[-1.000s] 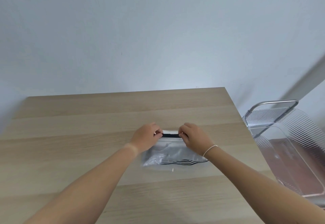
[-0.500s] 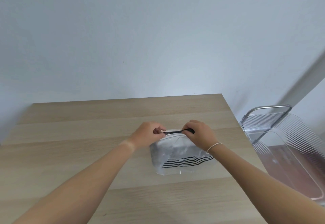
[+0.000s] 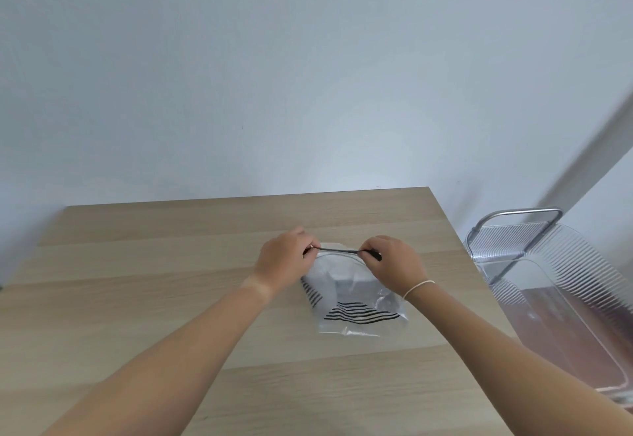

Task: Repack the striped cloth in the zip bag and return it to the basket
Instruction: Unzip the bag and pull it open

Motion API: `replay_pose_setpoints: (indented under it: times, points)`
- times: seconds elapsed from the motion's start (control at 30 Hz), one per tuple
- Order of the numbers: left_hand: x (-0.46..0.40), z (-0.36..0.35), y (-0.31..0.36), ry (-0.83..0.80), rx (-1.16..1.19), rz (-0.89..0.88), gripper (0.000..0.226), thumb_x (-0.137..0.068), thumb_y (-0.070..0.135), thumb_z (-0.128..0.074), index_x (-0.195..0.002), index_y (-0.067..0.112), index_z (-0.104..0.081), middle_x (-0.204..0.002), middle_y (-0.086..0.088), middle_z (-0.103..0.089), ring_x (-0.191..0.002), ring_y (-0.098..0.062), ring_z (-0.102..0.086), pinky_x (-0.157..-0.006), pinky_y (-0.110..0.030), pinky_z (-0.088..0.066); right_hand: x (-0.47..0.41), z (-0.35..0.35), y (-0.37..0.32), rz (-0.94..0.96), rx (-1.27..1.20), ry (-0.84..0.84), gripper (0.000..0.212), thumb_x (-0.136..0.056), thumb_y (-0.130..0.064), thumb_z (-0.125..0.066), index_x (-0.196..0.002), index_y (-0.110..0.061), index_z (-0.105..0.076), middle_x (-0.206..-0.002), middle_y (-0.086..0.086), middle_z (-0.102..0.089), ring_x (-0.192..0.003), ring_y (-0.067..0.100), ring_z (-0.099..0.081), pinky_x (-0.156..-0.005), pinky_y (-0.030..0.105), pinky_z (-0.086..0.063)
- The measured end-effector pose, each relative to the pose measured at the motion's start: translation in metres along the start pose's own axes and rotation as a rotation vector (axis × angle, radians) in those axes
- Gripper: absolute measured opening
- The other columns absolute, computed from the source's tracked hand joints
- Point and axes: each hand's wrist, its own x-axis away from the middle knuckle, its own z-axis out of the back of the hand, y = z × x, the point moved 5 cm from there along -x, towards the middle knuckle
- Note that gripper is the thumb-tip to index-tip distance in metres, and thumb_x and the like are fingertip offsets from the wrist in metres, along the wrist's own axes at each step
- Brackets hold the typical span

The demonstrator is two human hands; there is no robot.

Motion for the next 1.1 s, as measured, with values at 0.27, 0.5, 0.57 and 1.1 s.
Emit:
replay_pose_setpoints:
  times: [0.27,0.5,0.57,1.1]
  points:
    - [0.003,-0.001,-0.008,-0.055,0.241,0.087,0.030,-0.085,0.034,-0.061,-0.070,0.009,-0.064,-0.062,-0.001,-0.060,-0.058,-0.016,-0.051,-0.056,-0.030,-0.038,0.000,0.009,0.006,-0.104,-0.150,0.056,0.012,-0.082,-0.022,-0.058,-0.073,-0.021,-0.066,-0.068,-0.008,-0.061,-0.065,0.010,-0.055,-0.053,0.019,-0.038]
    - [0.010,-0.013,-0.014,-0.504,0.786,0.206,0.032,-0.080,0.000,-0.064,-0.106,0.017,-0.066,-0.100,0.002,-0.069,-0.089,-0.003,-0.061,-0.087,-0.015,-0.045,-0.001,0.014,0.021,-0.240,-0.353,0.089,0.013,-0.080,-0.021,-0.065,-0.067,-0.024,-0.065,-0.053,-0.012,-0.057,-0.048,0.004,-0.046,-0.048,0.019,-0.036]
    - [0.009,-0.013,-0.014,-0.510,0.796,0.207,0.033,-0.079,-0.004,-0.063,-0.106,0.014,-0.065,-0.098,-0.001,-0.068,-0.088,-0.006,-0.061,-0.084,-0.016,-0.046,-0.002,0.014,0.020,-0.242,-0.366,0.072,0.014,-0.079,-0.021,-0.065,-0.066,-0.025,-0.065,-0.051,-0.013,-0.056,-0.047,0.003,-0.045,-0.048,0.017,-0.034]
    - [0.006,0.015,-0.043,0.085,0.684,0.420,0.026,-0.081,0.008,-0.062,-0.073,0.032,-0.069,-0.081,0.003,-0.067,-0.052,-0.015,-0.062,-0.049,-0.029,-0.058,0.016,-0.002,0.021,-0.260,-0.448,-0.340,0.007,-0.077,-0.021,-0.068,-0.074,-0.015,-0.067,-0.075,0.000,-0.066,-0.073,0.013,-0.057,-0.075,0.029,-0.045]
